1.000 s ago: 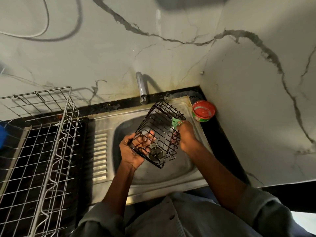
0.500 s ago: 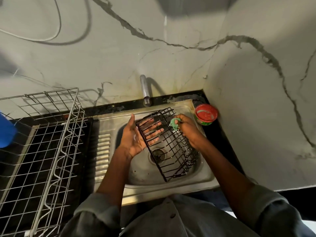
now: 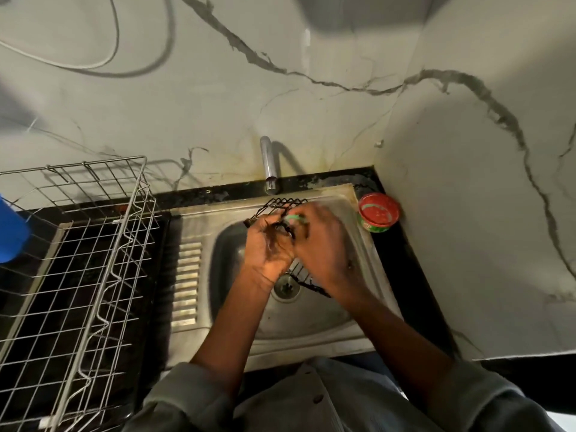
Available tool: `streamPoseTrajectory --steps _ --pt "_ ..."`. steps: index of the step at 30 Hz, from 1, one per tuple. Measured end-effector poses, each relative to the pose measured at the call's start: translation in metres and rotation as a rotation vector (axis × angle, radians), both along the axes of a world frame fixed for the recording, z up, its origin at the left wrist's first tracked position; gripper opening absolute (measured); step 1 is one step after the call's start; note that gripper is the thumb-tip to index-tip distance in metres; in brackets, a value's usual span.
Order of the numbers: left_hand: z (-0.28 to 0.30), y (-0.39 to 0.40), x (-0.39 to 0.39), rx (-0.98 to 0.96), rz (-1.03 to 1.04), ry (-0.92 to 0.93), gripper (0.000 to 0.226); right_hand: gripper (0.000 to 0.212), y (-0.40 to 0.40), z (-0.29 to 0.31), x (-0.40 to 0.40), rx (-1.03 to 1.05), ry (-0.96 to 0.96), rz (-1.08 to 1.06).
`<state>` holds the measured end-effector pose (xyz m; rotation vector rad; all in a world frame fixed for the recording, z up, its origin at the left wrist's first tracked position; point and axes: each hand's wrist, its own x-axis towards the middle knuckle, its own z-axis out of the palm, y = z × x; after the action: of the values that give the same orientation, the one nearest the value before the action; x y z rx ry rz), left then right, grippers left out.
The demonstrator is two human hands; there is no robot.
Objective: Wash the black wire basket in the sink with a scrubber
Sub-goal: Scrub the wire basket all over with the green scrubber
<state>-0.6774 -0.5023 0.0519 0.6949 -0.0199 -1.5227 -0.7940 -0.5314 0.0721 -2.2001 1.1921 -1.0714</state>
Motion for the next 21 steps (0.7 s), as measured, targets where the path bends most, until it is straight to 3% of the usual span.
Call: streamPoseTrajectory --steps 2,4,7,11,13,16,18,21 --pt "-0.003 0.0 0.0 -0.006 0.07 0.036 0.025 0.023 0.002 -0.009 0.003 0.021 0.096 0.105" --pt "-0.009 0.002 0.005 -0.023 0.143 0.155 0.023 0.02 -0.01 -0.024 -0.009 0.117 0.185 0.006" --pt "-0.015 0.0 0.002 0.035 0.197 0.26 0.028 0.015 -0.012 -0.033 -0.023 0.333 0.092 -0.238" --pt "-0.021 -0.007 0.004 0.087 0.387 0.266 0.033 0.015 0.009 -0.014 0.011 0.268 -0.029 -0.038" --pt "-0.026 -0.006 0.015 0.044 0.413 0.333 0.032 0.015 0.007 -0.022 0.008 0.242 0.018 0.017" --pt "-0.026 0.002 0.02 -0.005 0.385 0.368 0.034 0.012 -0.006 -0.052 -0.024 0.418 0.134 -0.175" --pt "-0.029 0.002 0.021 0.026 0.41 0.374 0.039 0.01 -0.005 -0.059 -0.031 0.512 0.071 -0.26" --pt "-0.032 -0.001 0.019 0.125 0.463 0.396 0.03 0.011 0.007 -0.04 0.006 0.43 -0.106 -0.072"
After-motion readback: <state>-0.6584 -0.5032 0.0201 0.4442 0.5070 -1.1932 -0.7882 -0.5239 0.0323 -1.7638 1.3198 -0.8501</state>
